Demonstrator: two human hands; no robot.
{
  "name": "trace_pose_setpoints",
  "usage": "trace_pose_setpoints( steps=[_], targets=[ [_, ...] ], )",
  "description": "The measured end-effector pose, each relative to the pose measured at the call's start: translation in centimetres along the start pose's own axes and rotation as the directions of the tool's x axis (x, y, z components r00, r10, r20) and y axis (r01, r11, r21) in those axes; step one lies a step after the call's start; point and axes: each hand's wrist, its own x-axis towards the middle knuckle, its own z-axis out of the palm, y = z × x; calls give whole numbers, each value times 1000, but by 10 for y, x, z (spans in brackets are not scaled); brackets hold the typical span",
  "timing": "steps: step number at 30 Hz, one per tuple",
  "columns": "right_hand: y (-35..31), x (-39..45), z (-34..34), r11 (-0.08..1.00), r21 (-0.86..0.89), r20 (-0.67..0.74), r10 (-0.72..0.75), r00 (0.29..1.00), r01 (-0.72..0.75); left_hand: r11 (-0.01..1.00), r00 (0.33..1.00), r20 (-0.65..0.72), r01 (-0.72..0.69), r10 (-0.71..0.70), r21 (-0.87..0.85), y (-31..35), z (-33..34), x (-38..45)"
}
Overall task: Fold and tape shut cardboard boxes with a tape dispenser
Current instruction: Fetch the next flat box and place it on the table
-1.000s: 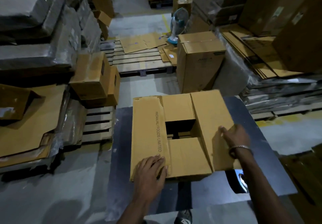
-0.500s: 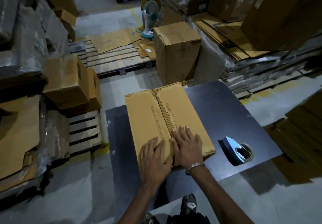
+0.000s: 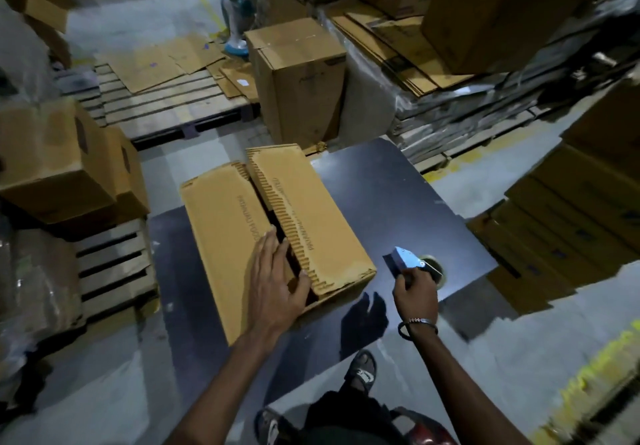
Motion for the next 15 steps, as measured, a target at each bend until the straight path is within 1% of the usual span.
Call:
trace_pose_setpoints(
  steps=[2,4,6,9,11,12,13,15],
  targets=[
    [24,25,-3,988,-147,18,59,998,-56,999,1000,9,14,-14,36,7,7,6],
    [43,49,-5,955,-281,45,111,993,-94,989,998,59,-11,3,144,8,18,8],
    [57,69,-2,911,-410,160,113,981,-38,964,989,144,-67,30,258,3,27,8],
    [74,87,8,822,-557,318,75,945,122,946,977,213,-63,-6,318,3,31,7],
    [78,93,13,752,-617,371,20,928,231,925,974,225,-66,-22,373,6,33,5],
    [78,95,13,737,-623,385,-3,923,263,913,974,224,-63,-32,404,8,34,5],
    [78,99,13,746,-607,390,-22,921,275,898,974,221,-57,-45,437,10,36,5],
    [75,108,11,810,-526,403,-31,915,259,875,973,221,-48,-69,482,13,38,5]
  ],
)
